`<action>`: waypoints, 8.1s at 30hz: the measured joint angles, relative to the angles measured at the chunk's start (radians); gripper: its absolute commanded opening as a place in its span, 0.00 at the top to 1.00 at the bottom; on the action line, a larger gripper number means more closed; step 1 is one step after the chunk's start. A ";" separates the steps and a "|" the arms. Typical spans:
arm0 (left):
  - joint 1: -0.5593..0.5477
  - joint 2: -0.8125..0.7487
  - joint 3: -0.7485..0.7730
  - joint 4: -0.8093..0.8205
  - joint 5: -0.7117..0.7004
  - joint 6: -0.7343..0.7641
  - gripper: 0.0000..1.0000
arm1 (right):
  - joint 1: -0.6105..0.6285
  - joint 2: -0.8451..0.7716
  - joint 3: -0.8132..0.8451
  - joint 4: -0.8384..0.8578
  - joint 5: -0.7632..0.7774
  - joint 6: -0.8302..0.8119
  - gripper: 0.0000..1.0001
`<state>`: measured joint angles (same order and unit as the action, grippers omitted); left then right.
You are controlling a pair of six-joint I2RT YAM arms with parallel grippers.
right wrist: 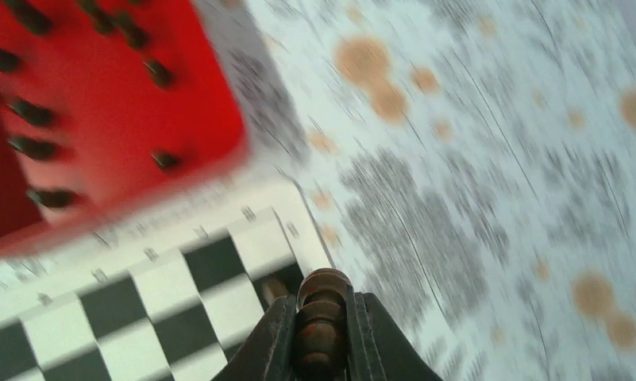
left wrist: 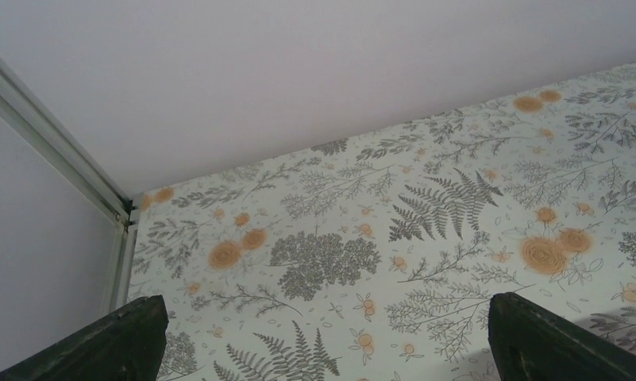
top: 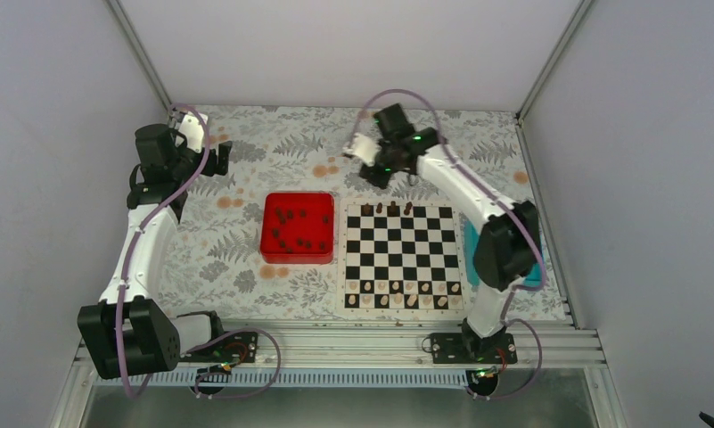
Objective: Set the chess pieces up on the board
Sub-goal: Pick up the chess piece from the storage box, then place the chess piece on the chessboard, then pick up the chess piece from the storage box, then place the chess piece on the chessboard.
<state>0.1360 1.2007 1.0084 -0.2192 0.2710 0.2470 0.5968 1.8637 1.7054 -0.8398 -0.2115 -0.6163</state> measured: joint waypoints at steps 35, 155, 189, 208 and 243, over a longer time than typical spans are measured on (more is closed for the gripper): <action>0.002 -0.005 0.000 0.000 0.025 0.000 0.00 | -0.494 -0.237 -0.607 0.160 -0.064 -0.071 0.94; 0.015 -0.013 -0.016 0.000 0.042 0.000 0.00 | 0.367 0.529 0.411 -0.007 -0.102 -0.018 0.56; 0.026 -0.013 -0.016 0.000 0.060 0.004 0.00 | 0.352 0.568 0.448 -0.009 -0.062 0.005 0.96; 0.026 -0.013 -0.016 0.000 0.064 0.003 0.00 | -0.352 -0.223 -0.207 0.068 -0.065 0.003 0.96; 0.026 -0.013 -0.016 0.000 0.075 0.003 0.00 | -0.539 -0.072 -0.576 0.230 -0.014 -0.038 0.93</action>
<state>0.1619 1.1877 0.9920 -0.2195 0.3458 0.2504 0.0574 1.7916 1.1294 -0.6098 -0.2260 -0.6544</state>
